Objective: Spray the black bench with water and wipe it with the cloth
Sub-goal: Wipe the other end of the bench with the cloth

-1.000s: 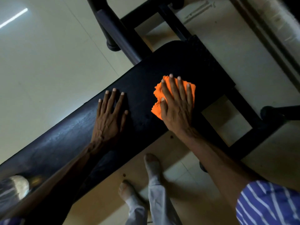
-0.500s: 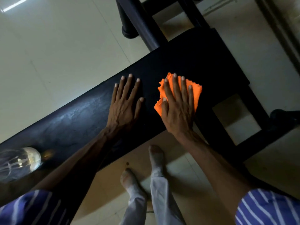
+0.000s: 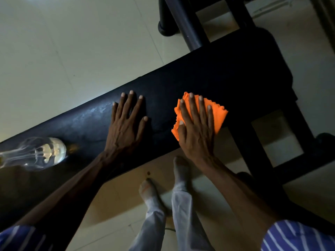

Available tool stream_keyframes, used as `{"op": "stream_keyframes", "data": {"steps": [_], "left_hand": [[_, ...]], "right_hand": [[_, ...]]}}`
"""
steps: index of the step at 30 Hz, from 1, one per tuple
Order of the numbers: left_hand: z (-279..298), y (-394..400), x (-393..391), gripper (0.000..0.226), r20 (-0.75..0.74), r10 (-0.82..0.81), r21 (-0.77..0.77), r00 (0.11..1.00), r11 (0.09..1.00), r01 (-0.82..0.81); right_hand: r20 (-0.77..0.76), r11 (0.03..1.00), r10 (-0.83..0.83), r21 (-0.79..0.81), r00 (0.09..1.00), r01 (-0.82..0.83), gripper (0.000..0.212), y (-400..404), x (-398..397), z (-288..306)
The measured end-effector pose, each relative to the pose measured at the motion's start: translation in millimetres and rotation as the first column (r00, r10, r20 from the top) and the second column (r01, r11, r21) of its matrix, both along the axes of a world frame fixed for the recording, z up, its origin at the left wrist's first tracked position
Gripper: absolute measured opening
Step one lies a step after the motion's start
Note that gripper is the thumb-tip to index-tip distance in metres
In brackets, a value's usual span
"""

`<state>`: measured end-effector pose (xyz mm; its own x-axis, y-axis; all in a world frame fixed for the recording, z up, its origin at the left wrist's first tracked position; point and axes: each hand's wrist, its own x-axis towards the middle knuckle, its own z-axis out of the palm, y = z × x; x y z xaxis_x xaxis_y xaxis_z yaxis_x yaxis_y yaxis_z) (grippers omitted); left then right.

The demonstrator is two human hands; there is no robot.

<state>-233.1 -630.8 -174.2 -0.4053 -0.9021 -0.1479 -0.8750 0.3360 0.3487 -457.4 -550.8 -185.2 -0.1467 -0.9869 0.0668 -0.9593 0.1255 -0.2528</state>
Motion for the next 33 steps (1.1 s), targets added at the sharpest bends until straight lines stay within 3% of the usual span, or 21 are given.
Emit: {"op": "stream_keyframes", "data": {"steps": [5,7,10,11,15,17,21,23,26,29,31,33], "left_hand": [[4.5,14.6,16.1,0.065,0.016,0.028,0.017,0.999,0.999,-0.028],[3.6,19.7,24.0,0.069,0.004,0.009,-0.002,1.0,1.0,-0.009],[-0.7,31.3,34.4,0.085,0.052,-0.093,-0.04,0.994,0.995,0.095],[-2.0,36.8,37.8,0.091,0.067,-0.118,-0.053,0.991,0.991,0.122],[-2.2,53.5,50.2,0.098,0.105,-0.148,-0.084,0.983,0.984,0.157],[-3.0,59.1,52.4,0.095,0.118,-0.143,-0.09,0.983,0.984,0.154],[-9.4,63.0,52.3,0.093,0.116,-0.124,-0.109,0.985,0.985,0.137],[-10.8,62.7,52.7,0.093,0.108,-0.125,-0.108,0.986,0.985,0.136],[-7.4,61.3,58.1,0.093,0.092,-0.126,-0.091,0.988,0.987,0.135],[-3.3,62.7,66.1,0.091,0.086,-0.106,-0.084,0.991,0.99,0.114],[-3.2,66.3,72.0,0.09,0.082,-0.056,-0.087,0.995,0.994,0.063],[-5.7,70.1,79.8,0.091,0.087,-0.005,-0.096,0.996,0.995,0.013]], "right_hand": [[-0.038,0.952,0.303,0.053,0.952,-0.301,0.058,-6.4,-37.4,3.0],[-0.058,0.979,0.204,0.035,0.977,-0.202,0.057,-23.6,-42.5,0.8],[-0.049,0.997,-0.079,-0.006,0.996,0.079,0.06,-21.6,9.5,1.8],[-0.032,0.998,-0.069,0.0,0.997,0.069,0.061,-10.4,30.1,1.0],[-0.004,0.965,0.258,0.054,0.966,-0.258,0.06,20.9,36.7,1.4],[-0.033,0.945,0.326,0.051,0.945,-0.324,0.058,6.7,14.0,4.3],[-0.047,1.0,0.017,0.011,0.999,-0.016,0.06,-20.9,24.7,6.4],[-0.045,0.999,-0.034,0.003,0.998,0.034,0.063,-9.1,59.6,5.5],[-0.038,0.979,0.202,0.048,0.979,-0.2,0.062,13.7,66.5,2.4],[-0.077,0.901,0.432,0.089,0.899,-0.425,0.061,-1.0,24.4,4.7],[-0.094,0.93,0.365,0.075,0.926,-0.359,0.06,-21.1,8.7,4.2],[-0.078,0.988,0.156,0.033,0.985,-0.154,0.059,-30.4,24.1,3.7]]}}
